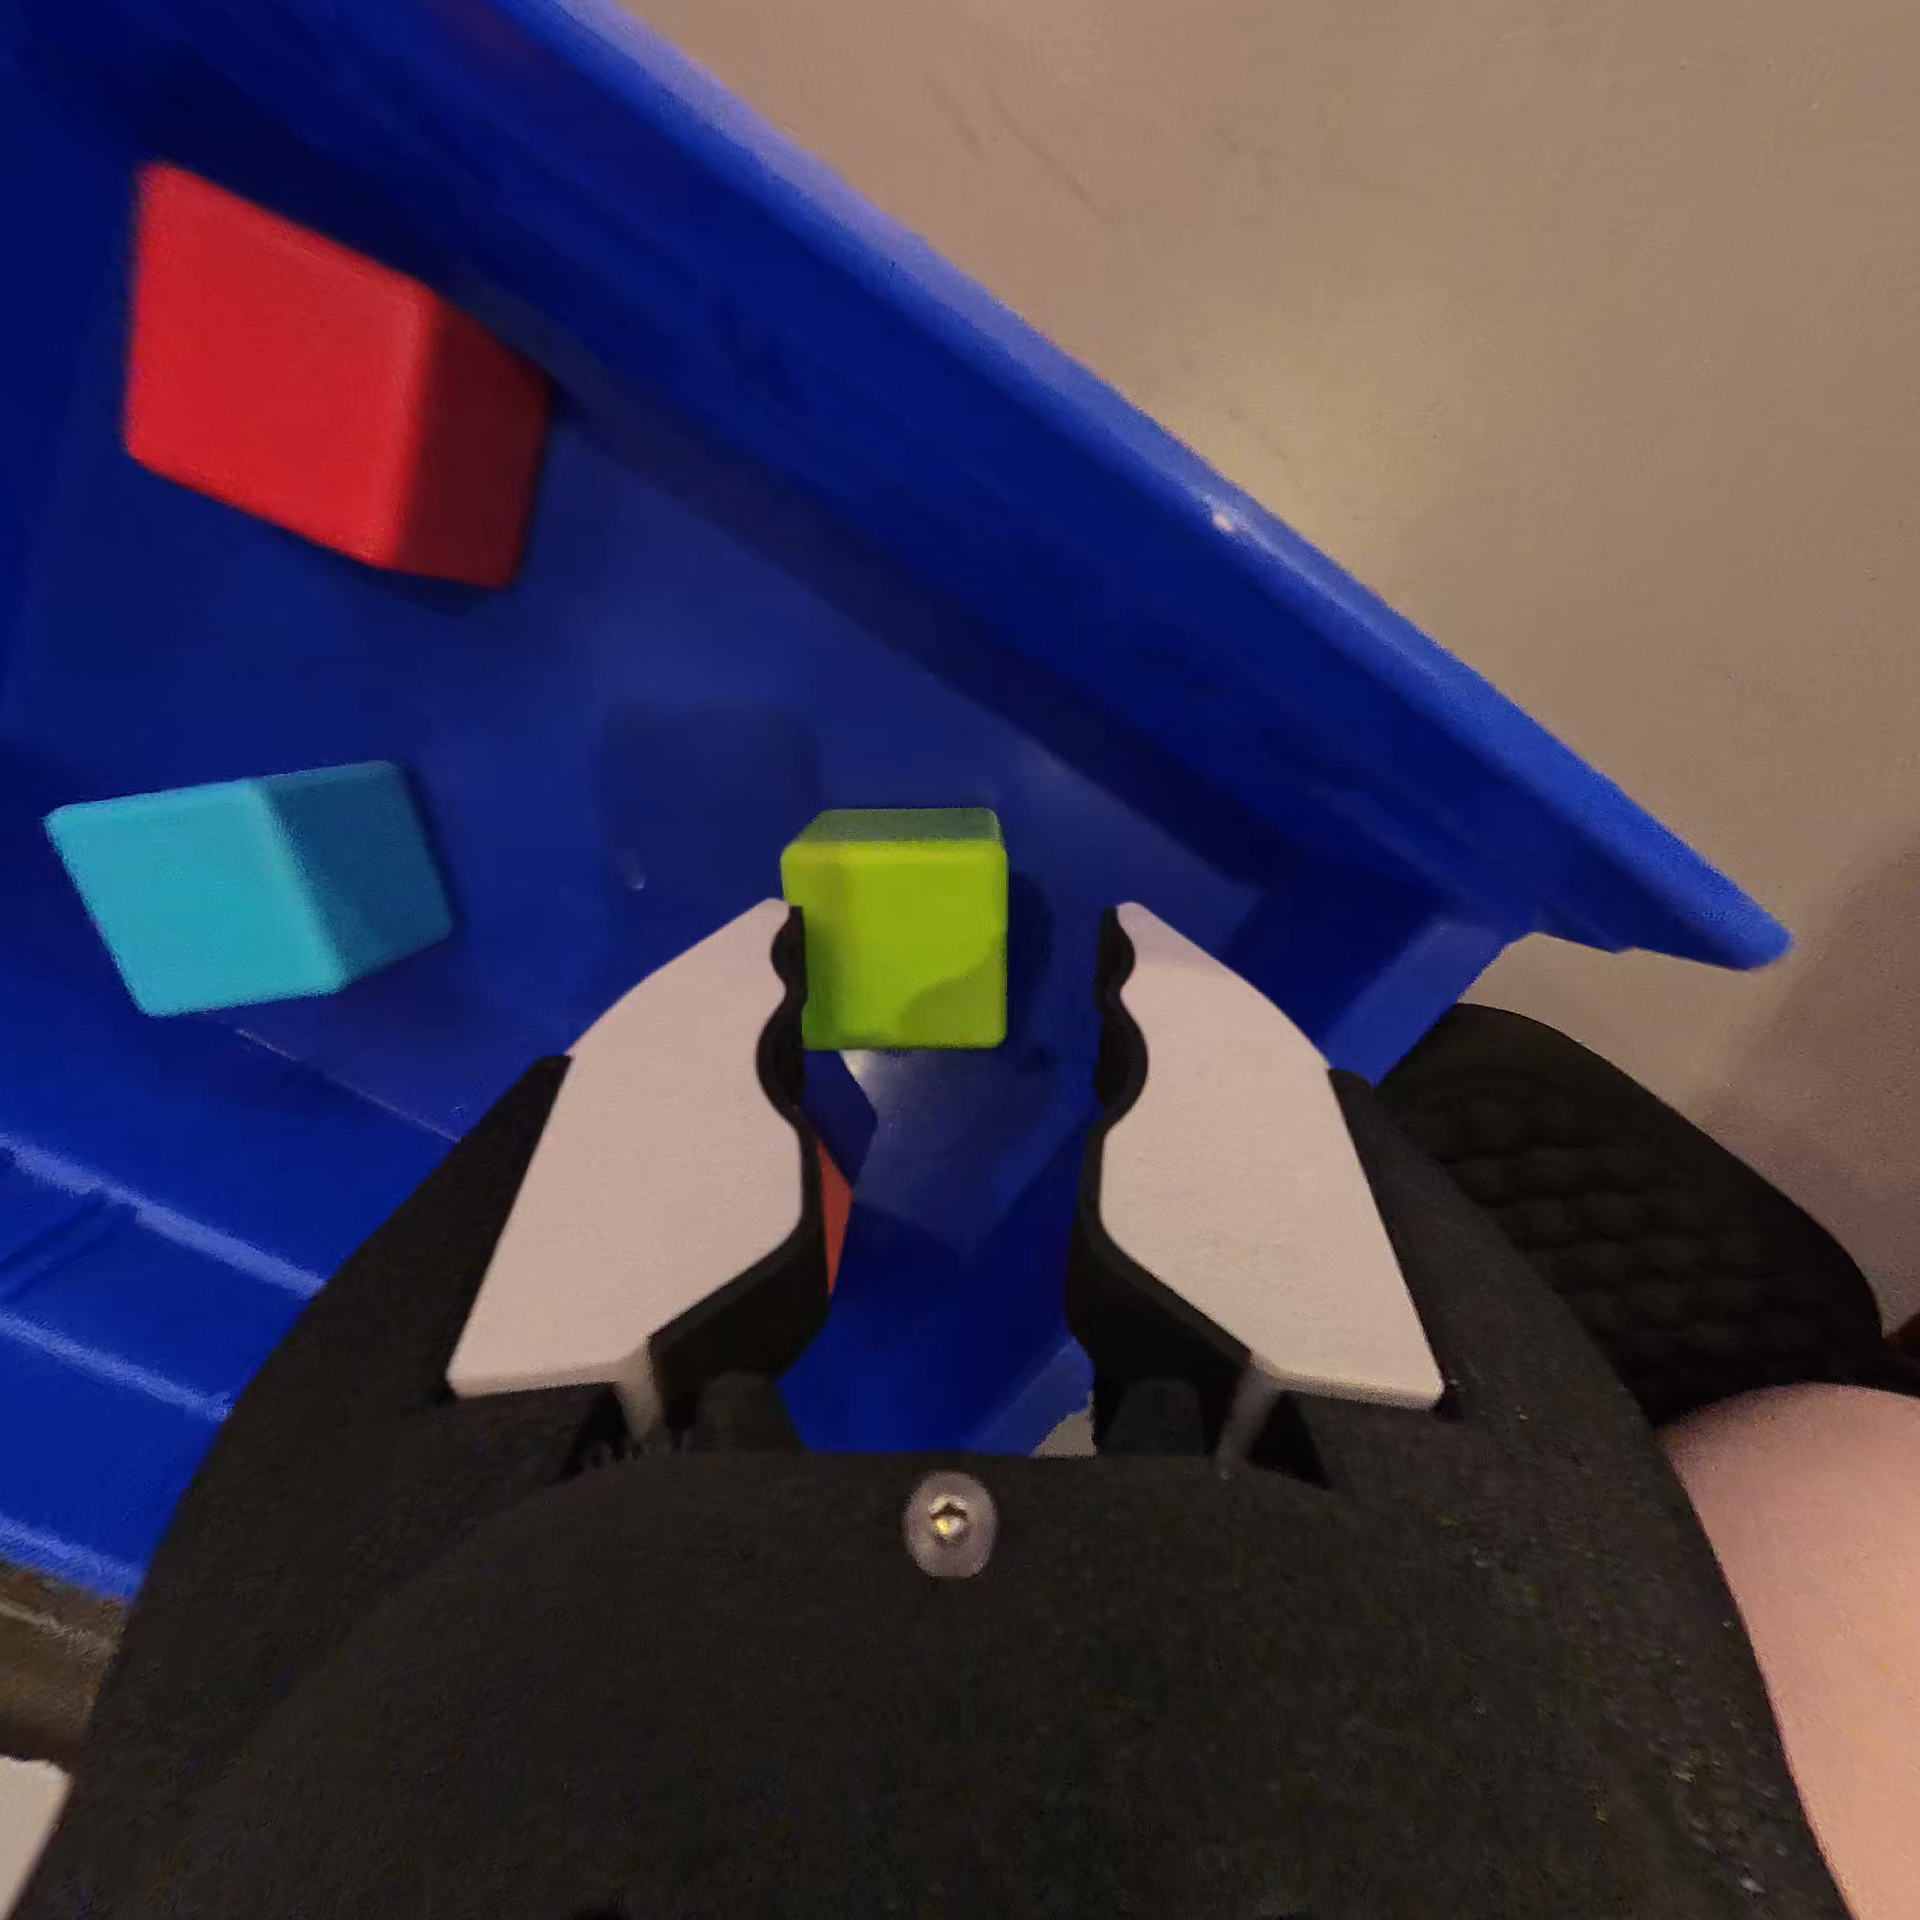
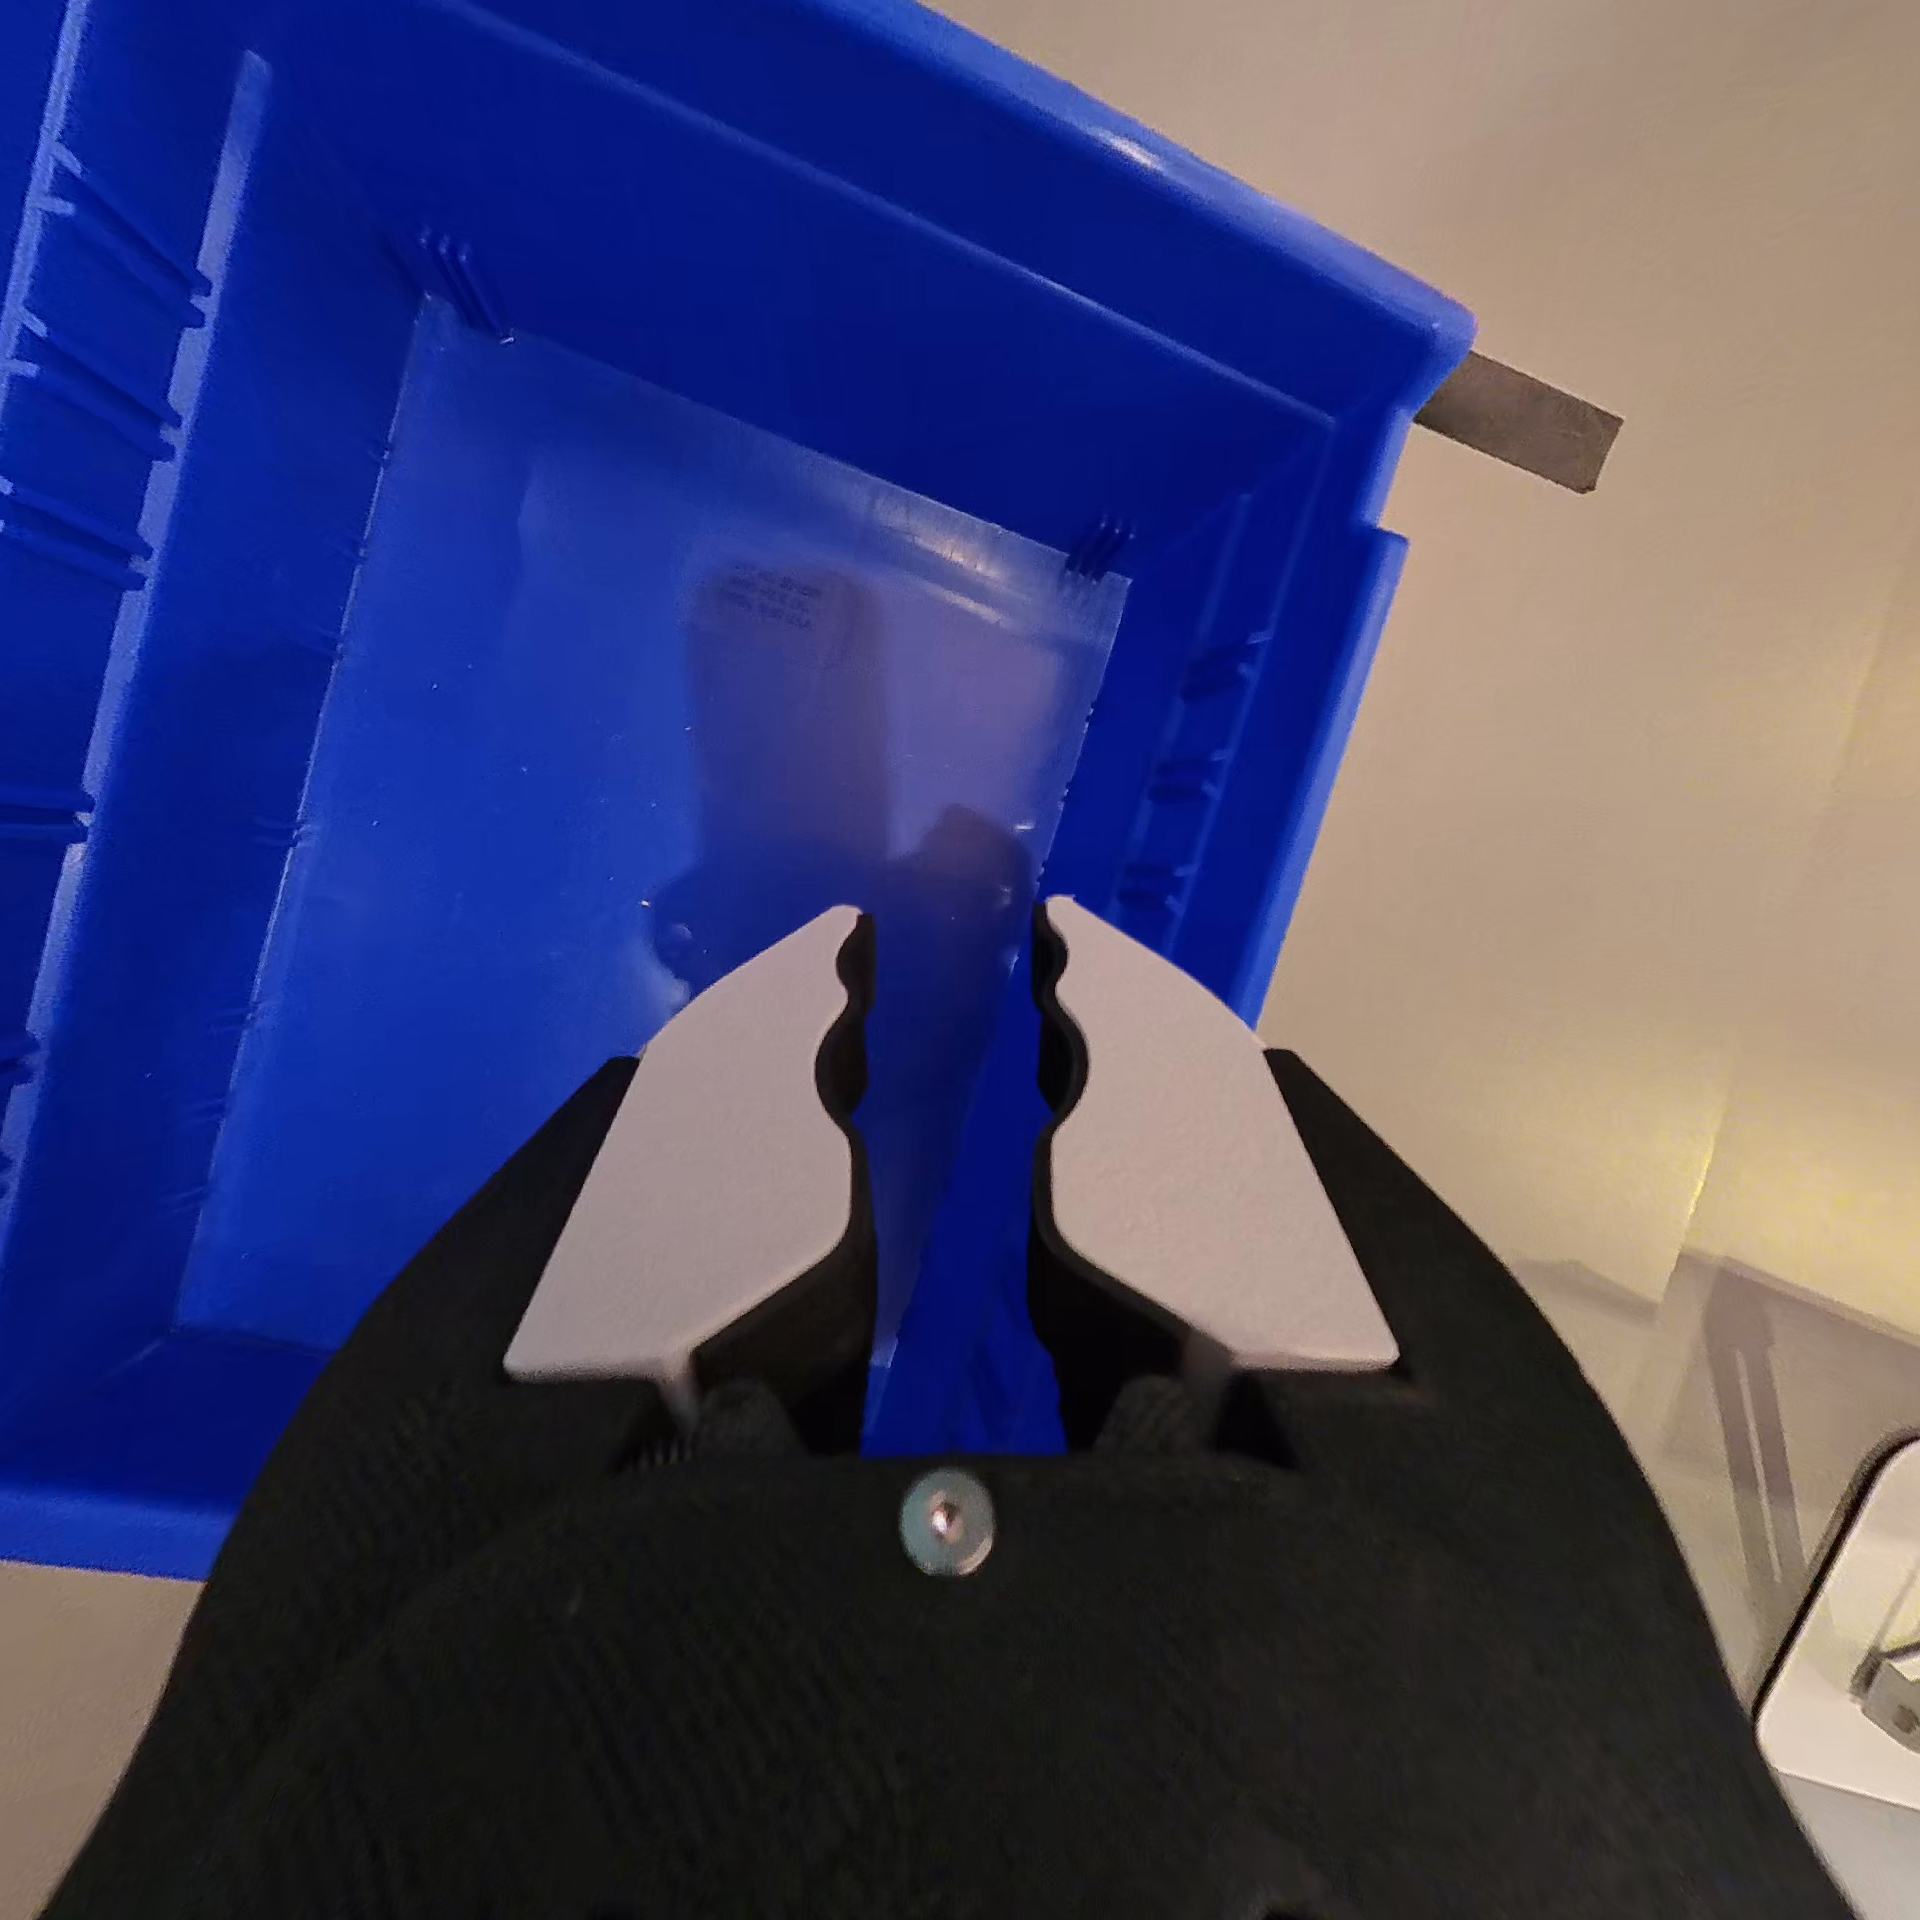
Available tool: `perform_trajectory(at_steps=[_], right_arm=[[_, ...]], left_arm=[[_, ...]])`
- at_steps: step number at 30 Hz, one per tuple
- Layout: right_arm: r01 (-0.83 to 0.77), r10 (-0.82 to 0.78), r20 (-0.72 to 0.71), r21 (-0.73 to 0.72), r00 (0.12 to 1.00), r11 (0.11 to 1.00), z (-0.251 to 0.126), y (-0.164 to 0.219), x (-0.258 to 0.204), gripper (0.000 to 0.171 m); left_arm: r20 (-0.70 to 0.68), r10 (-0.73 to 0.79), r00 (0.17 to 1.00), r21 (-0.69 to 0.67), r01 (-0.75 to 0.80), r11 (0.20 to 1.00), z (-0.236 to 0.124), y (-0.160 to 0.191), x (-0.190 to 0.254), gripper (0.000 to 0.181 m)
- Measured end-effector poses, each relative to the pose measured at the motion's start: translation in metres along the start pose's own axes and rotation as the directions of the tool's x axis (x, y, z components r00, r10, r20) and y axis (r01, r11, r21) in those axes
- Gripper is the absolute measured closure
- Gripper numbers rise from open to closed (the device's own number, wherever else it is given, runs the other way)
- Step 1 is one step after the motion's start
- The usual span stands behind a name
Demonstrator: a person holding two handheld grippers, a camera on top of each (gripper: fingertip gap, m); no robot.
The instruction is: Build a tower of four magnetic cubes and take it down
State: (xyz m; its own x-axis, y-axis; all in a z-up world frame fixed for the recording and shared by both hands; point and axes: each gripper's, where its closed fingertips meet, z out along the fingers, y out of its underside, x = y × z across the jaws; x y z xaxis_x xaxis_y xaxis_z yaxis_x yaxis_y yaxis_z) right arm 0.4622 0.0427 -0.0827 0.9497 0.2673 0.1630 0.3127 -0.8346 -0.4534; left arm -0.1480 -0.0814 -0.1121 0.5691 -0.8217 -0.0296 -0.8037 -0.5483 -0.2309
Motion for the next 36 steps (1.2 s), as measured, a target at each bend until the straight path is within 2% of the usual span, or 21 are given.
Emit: perform_trajectory(at_steps=[9, 12, 15, 18, 19, 24, 28, 30, 32, 34, 36], right_arm=[[0.008, -0.008, 0.004, -0.012, 1.000, 1.000, 0.002, 0.001, -0.001, 0.139], [0.014, -0.014, 0.007, -0.025, 1.000, 1.000, 0.003, 0.003, -0.003, 0.139], [0.013, -0.013, 0.015, -0.040, 1.000, 0.999, 0.005, 0.006, -0.003, 0.139], [0.011, -0.011, 0.015, -0.050, 1.000, 0.999, 0.006, 0.008, -0.002, 0.139], [0.011, -0.010, 0.017, -0.050, 1.000, 0.999, 0.006, 0.008, -0.002, 0.139], [0.014, -0.013, 0.021, -0.054, 1.000, 0.998, 0.007, 0.009, -0.003, 0.139], [0.017, -0.015, 0.029, -0.069, 0.999, 0.997, 0.009, 0.012, -0.005, 0.139], [0.017, -0.015, 0.030, -0.080, 0.999, 0.997, 0.011, 0.014, -0.005, 0.139], [0.015, -0.012, 0.030, -0.087, 0.999, 0.996, 0.012, 0.015, -0.005, 0.139], [0.020, -0.017, 0.031, -0.092, 0.999, 0.996, 0.012, 0.015, -0.006, 0.139], [0.029, -0.026, 0.035, -0.090, 0.999, 0.996, 0.011, 0.014, -0.008, 0.139]], left_arm=[[0.086, -0.003, 0.996, -0.033, 0.006, 0.999, 0.005, 0.003, -0.017, 0.127], [0.087, -0.007, 0.996, -0.016, 0.008, 1.000, 0.002, 0.001, -0.016, 0.123], [0.049, -0.004, 0.999, -0.053, 0.006, 0.999, 0.009, 0.008, -0.011, 0.121], [0.044, -0.010, 0.999, -0.116, 0.015, 0.993, 0.018, 0.017, -0.013, 0.126], [0.027, -0.011, 1.000, -0.128, 0.015, 0.992, 0.020, 0.018, -0.012, 0.133], [0.056, 0.034, 0.998, -0.099, -0.028, 0.995, 0.012, 0.014, -0.013, 0.133], [0.236, 0.050, 0.971, 0.018, -0.056, 0.998, -0.034, 0.004, -0.024, 0.133], [0.361, 0.046, 0.931, 0.163, -0.112, 0.980, -0.073, -0.015, -0.027, 0.134], [0.421, 0.052, 0.905, 0.325, -0.205, 0.923, -0.109, -0.041, -0.013, 0.134], [0.465, 0.066, 0.883, 0.462, -0.306, 0.832, -0.140, -0.076, 0.008, 0.134], [0.435, 0.113, 0.893, 0.560, -0.367, 0.743, -0.150, -0.116, 0.037, 0.134]])
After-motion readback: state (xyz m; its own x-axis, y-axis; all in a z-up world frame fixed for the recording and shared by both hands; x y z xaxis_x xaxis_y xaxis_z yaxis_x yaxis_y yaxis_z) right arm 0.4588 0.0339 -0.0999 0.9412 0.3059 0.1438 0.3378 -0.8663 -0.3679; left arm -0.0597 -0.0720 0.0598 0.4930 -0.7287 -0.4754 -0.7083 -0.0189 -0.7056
